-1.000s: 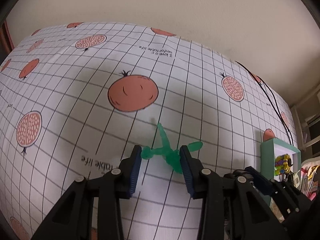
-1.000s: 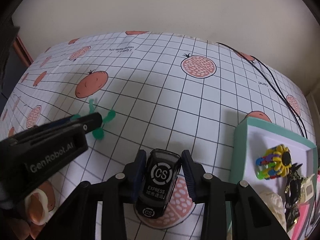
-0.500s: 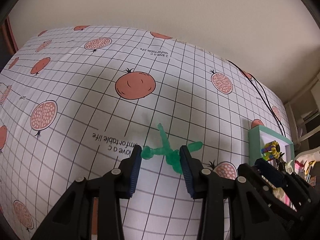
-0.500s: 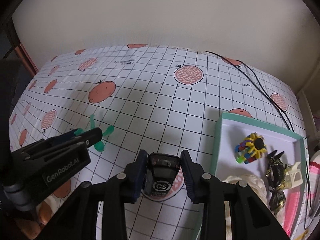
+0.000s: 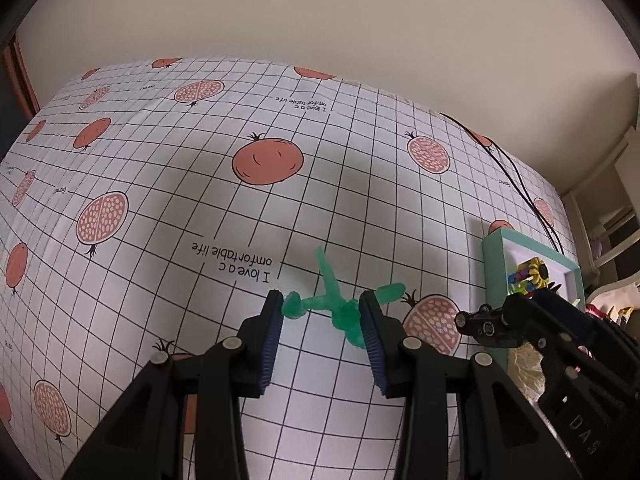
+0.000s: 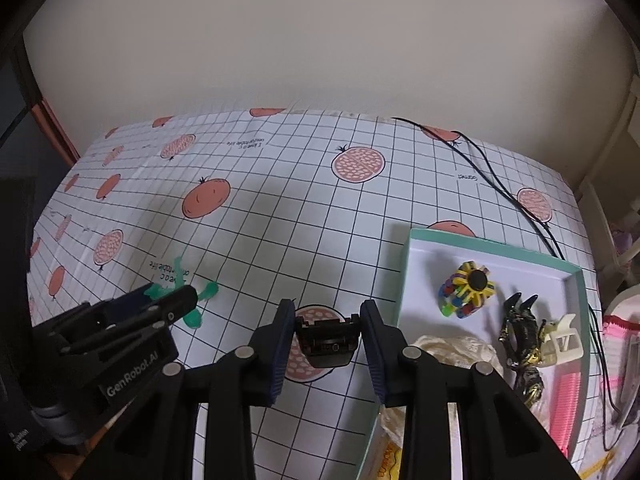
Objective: Organize objects
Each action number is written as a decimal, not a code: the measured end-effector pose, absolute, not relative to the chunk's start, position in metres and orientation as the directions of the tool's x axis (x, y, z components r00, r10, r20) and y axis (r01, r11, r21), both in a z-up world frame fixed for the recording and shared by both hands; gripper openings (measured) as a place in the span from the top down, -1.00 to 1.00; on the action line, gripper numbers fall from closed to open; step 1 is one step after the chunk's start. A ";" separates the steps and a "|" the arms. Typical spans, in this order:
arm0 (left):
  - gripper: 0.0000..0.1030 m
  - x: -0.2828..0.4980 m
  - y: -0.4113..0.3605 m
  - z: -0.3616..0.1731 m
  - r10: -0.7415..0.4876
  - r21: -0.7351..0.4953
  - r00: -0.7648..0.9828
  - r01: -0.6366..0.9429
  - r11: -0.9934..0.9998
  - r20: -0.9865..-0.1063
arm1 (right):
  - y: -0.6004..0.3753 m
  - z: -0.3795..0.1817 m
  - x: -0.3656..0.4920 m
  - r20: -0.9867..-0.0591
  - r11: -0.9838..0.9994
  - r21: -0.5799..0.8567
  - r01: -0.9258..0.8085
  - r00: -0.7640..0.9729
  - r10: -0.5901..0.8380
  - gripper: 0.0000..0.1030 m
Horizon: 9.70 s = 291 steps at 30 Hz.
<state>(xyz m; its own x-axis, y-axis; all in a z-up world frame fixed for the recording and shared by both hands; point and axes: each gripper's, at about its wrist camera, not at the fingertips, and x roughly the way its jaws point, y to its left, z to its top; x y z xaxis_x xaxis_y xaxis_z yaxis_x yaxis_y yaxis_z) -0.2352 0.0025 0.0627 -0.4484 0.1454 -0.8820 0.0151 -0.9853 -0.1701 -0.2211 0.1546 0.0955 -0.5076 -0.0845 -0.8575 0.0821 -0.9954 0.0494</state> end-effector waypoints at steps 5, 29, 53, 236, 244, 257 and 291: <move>0.22 -0.230 0.007 0.070 0.147 -0.168 -0.463 0.006 -0.986 -0.874 | 0.162 0.105 -0.219 -0.849 -0.995 0.057 0.078 -0.521 -0.089 0.30; 0.22 -0.194 0.090 0.117 0.275 -0.232 -0.536 -0.148 -0.961 -0.798 | 0.241 0.161 -0.185 -0.786 -0.999 0.048 -0.016 -0.618 -0.028 0.30; 0.22 -0.172 0.172 0.107 0.332 -0.214 -0.485 -0.283 -0.935 -0.810 | 0.360 0.144 -0.165 -0.809 -0.975 0.057 -0.214 -0.583 0.081 0.31; -0.91 -0.067 0.030 0.008 0.026 -0.008 -0.338 -0.054 -0.998 -0.941 | 0.240 0.047 -0.016 -0.875 -0.996 0.061 -0.070 -0.483 -0.019 -1.00; -0.91 -0.062 0.031 0.005 0.022 0.000 -0.346 -0.064 -0.998 -0.938 | 0.245 0.026 -0.017 -0.900 -0.994 0.040 -0.097 -0.436 0.006 -1.00; -0.92 -0.057 0.029 0.006 0.030 0.000 -0.375 -0.079 -0.997 -0.926 | 0.236 0.009 -0.019 -0.904 -0.997 -0.006 -0.079 -0.425 0.039 -1.00; -1.00 -0.054 0.030 0.002 0.021 0.002 -0.385 -0.059 -0.998 -0.923 | 0.237 0.007 -0.009 -0.889 -0.995 -0.019 -0.095 -0.454 0.060 -1.00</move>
